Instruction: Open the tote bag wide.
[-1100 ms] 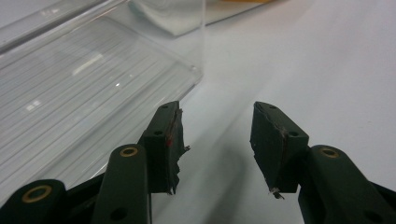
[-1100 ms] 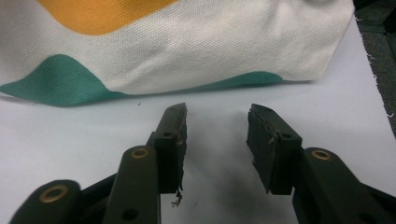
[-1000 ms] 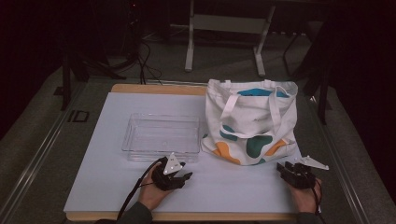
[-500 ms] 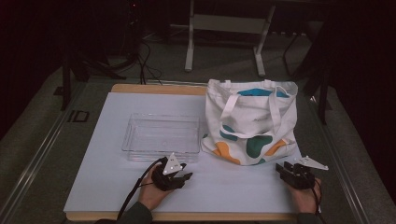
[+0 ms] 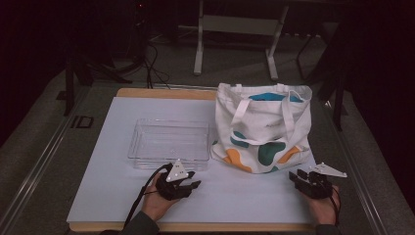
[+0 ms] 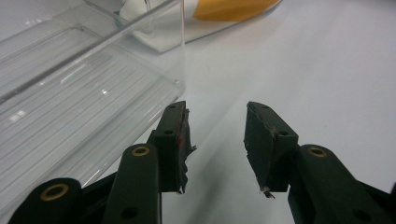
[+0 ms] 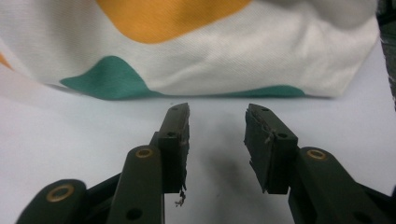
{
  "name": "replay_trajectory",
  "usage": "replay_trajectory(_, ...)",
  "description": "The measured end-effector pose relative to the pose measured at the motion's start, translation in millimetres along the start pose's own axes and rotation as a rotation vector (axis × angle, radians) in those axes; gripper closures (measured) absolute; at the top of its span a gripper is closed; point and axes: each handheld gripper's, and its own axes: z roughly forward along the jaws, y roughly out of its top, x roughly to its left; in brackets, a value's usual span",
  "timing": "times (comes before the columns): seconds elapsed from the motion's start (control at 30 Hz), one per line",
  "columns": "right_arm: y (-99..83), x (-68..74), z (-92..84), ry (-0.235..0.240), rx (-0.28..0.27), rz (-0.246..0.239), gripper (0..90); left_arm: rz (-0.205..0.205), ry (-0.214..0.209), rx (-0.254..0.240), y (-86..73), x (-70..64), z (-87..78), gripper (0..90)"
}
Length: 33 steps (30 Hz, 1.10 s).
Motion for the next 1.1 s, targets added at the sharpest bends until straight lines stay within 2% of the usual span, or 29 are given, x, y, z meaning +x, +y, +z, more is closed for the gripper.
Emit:
replay_trajectory(0.17, 5.8, 3.4, -3.1, 0.014, 0.001, -0.038, 59.0, 0.009, -0.011, -0.015, 9.1, 2.3, -10.0, 60.4)
replay_trajectory(0.33, 12.1, 3.8, -10.6, 0.023, -0.025, -0.044, 59.5, 0.016, -0.022, -0.041, 20.1, 2.3, -18.5, 61.3)
replay_trajectory(0.47, 17.9, 3.9, -15.9, 0.019, -0.036, -0.054, 59.6, 0.040, -0.003, -0.062, 29.6, 0.8, -24.1, 61.7)
replay_trajectory(0.57, 23.2, 2.8, -19.5, 0.013, -0.044, -0.064, 59.6, 0.043, 0.003, -0.074, 36.6, 3.2, -26.8, 61.5)
replay_trajectory(0.93, 44.1, -0.5, -27.9, -0.005, -0.064, -0.100, 59.2, 0.053, 0.022, -0.077, 53.2, 12.7, -28.5, 59.7)
replay_trajectory(1.07, 50.3, -2.1, -29.0, -0.014, -0.068, -0.101, 59.1, 0.051, 0.020, -0.086, 55.9, 17.2, -28.6, 61.7)
replay_trajectory(1.1, 51.4, -2.8, -29.2, -0.017, -0.070, -0.102, 59.1, 0.051, 0.009, -0.086, 56.8, 17.9, -28.3, 62.2)
